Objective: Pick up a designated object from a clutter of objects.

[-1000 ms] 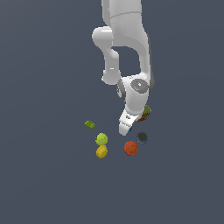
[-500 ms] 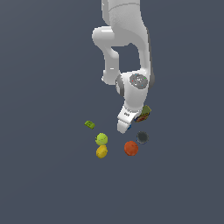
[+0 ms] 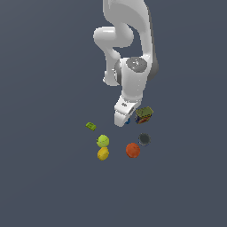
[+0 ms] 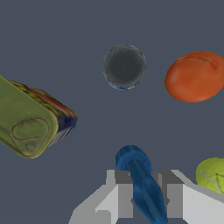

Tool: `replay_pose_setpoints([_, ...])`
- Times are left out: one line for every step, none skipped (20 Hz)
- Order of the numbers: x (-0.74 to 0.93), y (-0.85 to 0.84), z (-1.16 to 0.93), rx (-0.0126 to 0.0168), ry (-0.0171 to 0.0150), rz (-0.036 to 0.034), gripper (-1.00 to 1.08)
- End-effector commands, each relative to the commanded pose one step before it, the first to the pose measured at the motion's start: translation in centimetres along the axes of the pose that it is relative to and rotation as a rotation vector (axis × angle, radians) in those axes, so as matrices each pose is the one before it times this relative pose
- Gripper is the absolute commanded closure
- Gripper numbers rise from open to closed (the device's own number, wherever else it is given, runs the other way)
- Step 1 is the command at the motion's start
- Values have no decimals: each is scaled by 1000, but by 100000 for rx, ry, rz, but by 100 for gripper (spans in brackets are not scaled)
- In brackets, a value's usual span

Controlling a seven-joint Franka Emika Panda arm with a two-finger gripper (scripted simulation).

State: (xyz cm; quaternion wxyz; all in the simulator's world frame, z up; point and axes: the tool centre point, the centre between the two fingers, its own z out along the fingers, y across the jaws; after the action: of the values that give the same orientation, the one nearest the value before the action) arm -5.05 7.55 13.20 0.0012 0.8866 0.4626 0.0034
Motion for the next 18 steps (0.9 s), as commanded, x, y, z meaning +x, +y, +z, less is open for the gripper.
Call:
replay_pose_setpoints([-727, 291, -2278, 104, 100, -53, 108])
replay_pose_setpoints([-313, 130, -992, 0, 0, 0, 108])
replay_pose_setpoints([-320, 138, -1011, 61, 28, -17, 108])
replay_pose_setpoints([-319, 139, -1011, 61, 28, -16, 108])
replay_pose_setpoints([-315, 132, -1011, 0, 0, 0, 108])
replay_pose_setpoints([-311, 138, -987, 61, 27, -16, 108])
replay_pose_setpoints([-308, 139, -977, 62, 25, -15, 108])
replay_pose_setpoints([-306, 131, -985, 0, 0, 0, 108])
replay_pose_setpoints([-304, 142, -960, 66, 17, -13, 108])
replay_pose_setpoints([-304, 132, -974, 0, 0, 0, 108])
replay_pose_setpoints([-303, 133, -971, 0, 0, 0, 108])
replay_pose_setpoints([-300, 150, -941, 69, -5, -5, 108])
replay_pose_setpoints([-303, 136, -968, 0, 0, 0, 108])
replay_pose_setpoints([-304, 138, -967, 0, 0, 0, 108])
replay_pose_setpoints([-296, 158, -934, 53, -43, 11, 108])
replay_pose_setpoints([-305, 143, -968, 0, 0, 0, 108])
replay_pose_setpoints([-306, 145, -969, 0, 0, 0, 108])
replay_pose_setpoints([-296, 162, -945, 22, -62, 23, 108])
